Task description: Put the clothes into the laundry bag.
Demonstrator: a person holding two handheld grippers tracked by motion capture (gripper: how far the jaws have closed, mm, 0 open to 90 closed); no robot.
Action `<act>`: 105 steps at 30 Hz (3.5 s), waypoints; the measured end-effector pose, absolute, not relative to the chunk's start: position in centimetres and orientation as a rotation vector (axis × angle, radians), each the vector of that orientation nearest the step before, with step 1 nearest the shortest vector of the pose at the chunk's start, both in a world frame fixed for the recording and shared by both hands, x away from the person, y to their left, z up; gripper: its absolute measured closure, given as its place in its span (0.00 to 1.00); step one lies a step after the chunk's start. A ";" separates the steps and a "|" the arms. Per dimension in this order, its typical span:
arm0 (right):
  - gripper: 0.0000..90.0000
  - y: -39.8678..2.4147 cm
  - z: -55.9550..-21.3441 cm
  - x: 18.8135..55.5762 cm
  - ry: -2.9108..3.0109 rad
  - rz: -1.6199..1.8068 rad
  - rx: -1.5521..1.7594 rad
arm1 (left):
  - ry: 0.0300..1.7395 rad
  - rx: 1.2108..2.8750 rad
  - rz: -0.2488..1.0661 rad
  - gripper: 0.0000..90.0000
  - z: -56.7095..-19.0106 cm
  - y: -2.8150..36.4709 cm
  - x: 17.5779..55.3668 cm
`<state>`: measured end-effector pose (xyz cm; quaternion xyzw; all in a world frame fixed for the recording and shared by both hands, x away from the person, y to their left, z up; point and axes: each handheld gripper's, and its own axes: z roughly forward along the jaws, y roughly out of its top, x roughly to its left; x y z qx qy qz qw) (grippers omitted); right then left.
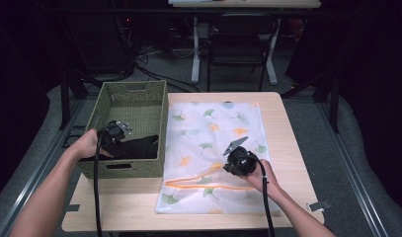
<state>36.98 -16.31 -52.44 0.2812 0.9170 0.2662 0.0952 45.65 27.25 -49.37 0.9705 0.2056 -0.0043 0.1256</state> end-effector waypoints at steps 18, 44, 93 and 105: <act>0.98 -16.4 -52.3 36.9 2.713 0.800 0.834 | 0.669 2.802 0.113 0.71 -45.8 27.2 44.9; 0.98 -16.4 -52.3 36.7 2.710 0.791 0.838 | 0.777 2.728 0.198 0.72 -42.3 27.5 43.3; 0.98 -16.5 -52.2 36.8 2.695 0.799 0.851 | 0.727 2.618 0.203 0.72 -33.7 21.6 37.5; 0.98 -16.6 -52.1 36.8 2.687 0.807 0.848 | 0.664 2.616 0.110 0.72 -34.1 18.7 35.3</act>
